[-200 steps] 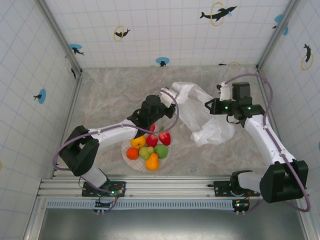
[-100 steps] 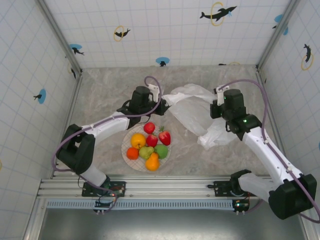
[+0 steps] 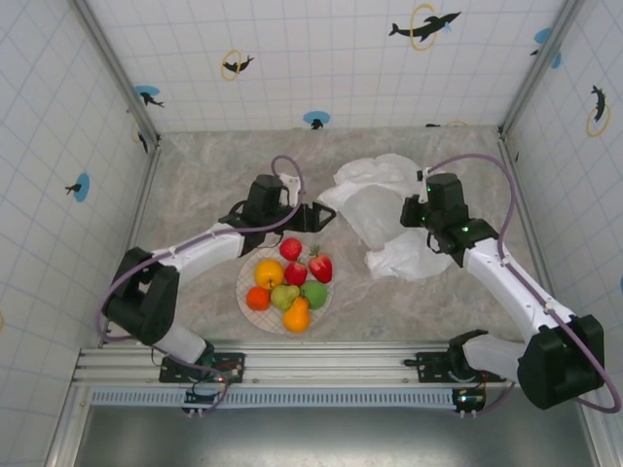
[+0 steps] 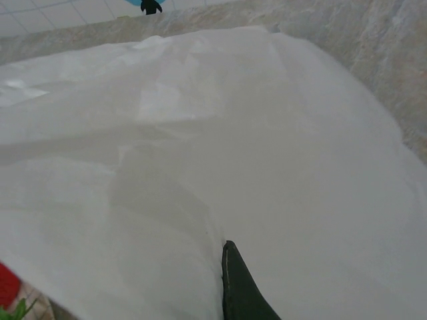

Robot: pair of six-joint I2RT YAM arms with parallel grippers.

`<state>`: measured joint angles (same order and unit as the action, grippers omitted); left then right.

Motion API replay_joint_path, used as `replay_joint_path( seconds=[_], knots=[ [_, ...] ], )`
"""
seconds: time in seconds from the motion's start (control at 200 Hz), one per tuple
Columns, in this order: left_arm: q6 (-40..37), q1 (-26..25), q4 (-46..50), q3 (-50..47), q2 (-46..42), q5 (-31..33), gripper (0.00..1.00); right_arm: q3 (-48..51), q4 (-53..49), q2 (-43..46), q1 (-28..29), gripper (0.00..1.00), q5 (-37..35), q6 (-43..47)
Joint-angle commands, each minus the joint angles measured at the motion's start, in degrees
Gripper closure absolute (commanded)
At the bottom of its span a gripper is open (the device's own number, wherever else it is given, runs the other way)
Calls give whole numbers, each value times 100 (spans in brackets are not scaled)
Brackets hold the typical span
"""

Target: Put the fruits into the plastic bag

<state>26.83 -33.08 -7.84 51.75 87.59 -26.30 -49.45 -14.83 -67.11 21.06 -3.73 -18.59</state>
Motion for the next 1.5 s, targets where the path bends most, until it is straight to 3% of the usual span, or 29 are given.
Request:
replay_joint_path(
  seconds=[0.0,0.285,0.43,0.681,1.031,1.246,1.496],
  knots=[
    [-200,80,361,-448,-594,308,9,26,359,-83,30,100,382,-676],
    [-425,268,2111,-1011,-1757,1810,6,85,532,-343,137,100,557,-822],
    [-800,130,2947,-481,-1203,2104,8,41,535,-438,155,100,683,-780],
    [-1066,-378,3208,366,-38,2885,7,74,570,-404,159,100,748,-702],
    [-1070,-497,3452,957,927,2935,18,193,502,-296,136,100,691,-576],
    [-1037,-515,3473,951,1109,2915,19,216,525,-305,88,100,731,-549],
    [-956,-515,3282,850,1068,3030,38,251,546,-324,66,100,775,-562]
  ],
)
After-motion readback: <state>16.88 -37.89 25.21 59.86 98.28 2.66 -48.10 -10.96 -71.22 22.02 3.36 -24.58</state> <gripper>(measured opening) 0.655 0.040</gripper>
